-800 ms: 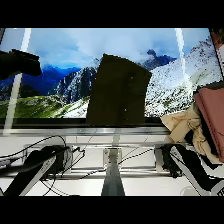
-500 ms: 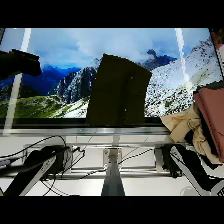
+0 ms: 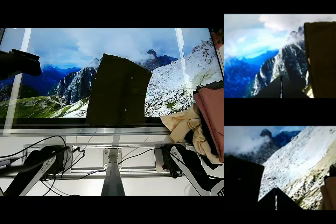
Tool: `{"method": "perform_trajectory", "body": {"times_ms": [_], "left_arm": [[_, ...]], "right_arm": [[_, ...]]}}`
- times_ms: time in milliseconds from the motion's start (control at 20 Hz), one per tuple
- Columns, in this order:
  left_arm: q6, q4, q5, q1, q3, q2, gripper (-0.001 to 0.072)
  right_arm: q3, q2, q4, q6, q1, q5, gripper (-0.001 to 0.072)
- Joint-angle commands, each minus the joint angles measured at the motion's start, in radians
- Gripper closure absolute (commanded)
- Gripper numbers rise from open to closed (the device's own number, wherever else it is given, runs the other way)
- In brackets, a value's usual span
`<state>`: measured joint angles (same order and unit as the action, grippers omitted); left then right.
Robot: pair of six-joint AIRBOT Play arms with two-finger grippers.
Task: Fold the clothes and pants, and hang the long-sleeved shirts on hangers.
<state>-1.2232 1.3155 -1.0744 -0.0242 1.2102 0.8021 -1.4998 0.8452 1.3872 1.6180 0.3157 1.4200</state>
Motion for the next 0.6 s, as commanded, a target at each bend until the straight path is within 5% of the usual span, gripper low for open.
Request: {"method": "perform_trajectory", "body": {"times_ms": [0, 250, 500, 550], "left_arm": [[-0.012, -0.053, 0.0, 0.001, 0.001, 0.0, 0.0689], [-0.011, -0.119, 0.014, 0.001, 0.001, 0.0, 0.0689], [-0.017, -0.048, 0.008, 0.002, 0.0, 0.006, 0.0689], [-0.063, 0.036, 0.002, 0.002, 0.0, 0.013, 0.0689]], "right_arm": [[0.007, 0.008, 0.144, -0.025, 0.002, -0.051, 0.0663], [0.269, 0.035, 0.157, -0.095, 0.001, 0.013, 0.0663], [0.791, 0.036, -0.298, -0.33, 0.001, 0.037, 0.0663], [0.885, 0.036, -0.394, -0.377, 0.001, 0.01, 0.061]]}}
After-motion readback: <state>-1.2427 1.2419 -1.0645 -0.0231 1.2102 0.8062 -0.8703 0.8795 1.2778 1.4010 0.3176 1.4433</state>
